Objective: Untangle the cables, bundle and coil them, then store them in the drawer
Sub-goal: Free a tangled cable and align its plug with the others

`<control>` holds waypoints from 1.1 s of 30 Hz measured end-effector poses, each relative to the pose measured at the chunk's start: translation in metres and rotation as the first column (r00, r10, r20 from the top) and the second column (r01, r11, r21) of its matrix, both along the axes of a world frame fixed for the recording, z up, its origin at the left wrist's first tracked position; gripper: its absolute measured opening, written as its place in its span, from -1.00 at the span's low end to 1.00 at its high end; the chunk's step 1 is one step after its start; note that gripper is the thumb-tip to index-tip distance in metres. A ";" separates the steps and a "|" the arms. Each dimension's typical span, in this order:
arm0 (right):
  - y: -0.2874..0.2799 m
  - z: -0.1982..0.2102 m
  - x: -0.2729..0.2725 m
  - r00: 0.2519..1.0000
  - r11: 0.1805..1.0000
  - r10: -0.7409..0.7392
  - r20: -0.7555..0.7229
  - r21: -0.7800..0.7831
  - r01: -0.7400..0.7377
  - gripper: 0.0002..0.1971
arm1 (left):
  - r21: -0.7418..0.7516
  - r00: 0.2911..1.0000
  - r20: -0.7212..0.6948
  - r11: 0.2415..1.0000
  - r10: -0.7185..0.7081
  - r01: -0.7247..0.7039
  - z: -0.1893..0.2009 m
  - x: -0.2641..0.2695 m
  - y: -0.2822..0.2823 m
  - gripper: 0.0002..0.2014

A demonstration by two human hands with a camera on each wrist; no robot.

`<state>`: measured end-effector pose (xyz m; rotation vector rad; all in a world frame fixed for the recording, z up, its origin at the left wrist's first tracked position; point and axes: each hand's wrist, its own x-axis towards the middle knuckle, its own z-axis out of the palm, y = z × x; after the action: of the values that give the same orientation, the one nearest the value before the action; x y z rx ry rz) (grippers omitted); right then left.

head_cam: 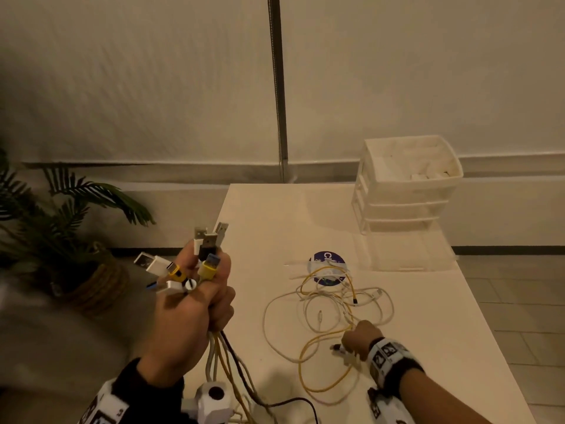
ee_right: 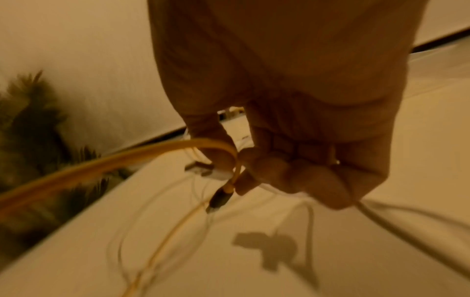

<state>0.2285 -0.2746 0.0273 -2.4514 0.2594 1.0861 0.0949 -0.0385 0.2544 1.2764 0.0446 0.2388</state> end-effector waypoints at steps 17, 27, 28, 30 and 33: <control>0.014 0.207 -0.054 0.925 0.206 -0.379 -0.037 0.971 0.123 -0.77 | -0.200 0.966 -0.205 0.973 -0.155 0.114 0.000 0.048 -0.045 -0.53; 0.049 0.243 -0.061 0.671 0.552 -0.278 0.687 0.686 -0.474 -0.81 | -0.083 0.974 -0.151 0.984 -0.166 0.155 0.012 0.049 -0.063 -0.52; 0.050 0.240 -0.059 0.630 0.593 -0.265 0.730 0.639 -0.491 -0.82 | -0.063 0.977 -0.152 0.988 -0.152 0.144 0.013 0.049 -0.064 -0.55; 0.049 0.235 -0.056 0.560 0.652 -0.237 0.794 0.557 -0.514 -0.82 | -0.037 0.979 -0.160 0.992 -0.123 0.119 0.013 0.050 -0.066 -0.61; 0.047 0.231 -0.055 0.518 0.652 -0.231 0.824 0.526 -0.546 -0.79 | 0.010 0.990 -0.130 0.998 -0.063 0.065 0.011 0.054 -0.066 -0.70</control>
<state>0.1735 -0.2279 0.2585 -1.8895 -0.6758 -0.1479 0.1490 -0.1048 0.2653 1.3045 0.1127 0.1008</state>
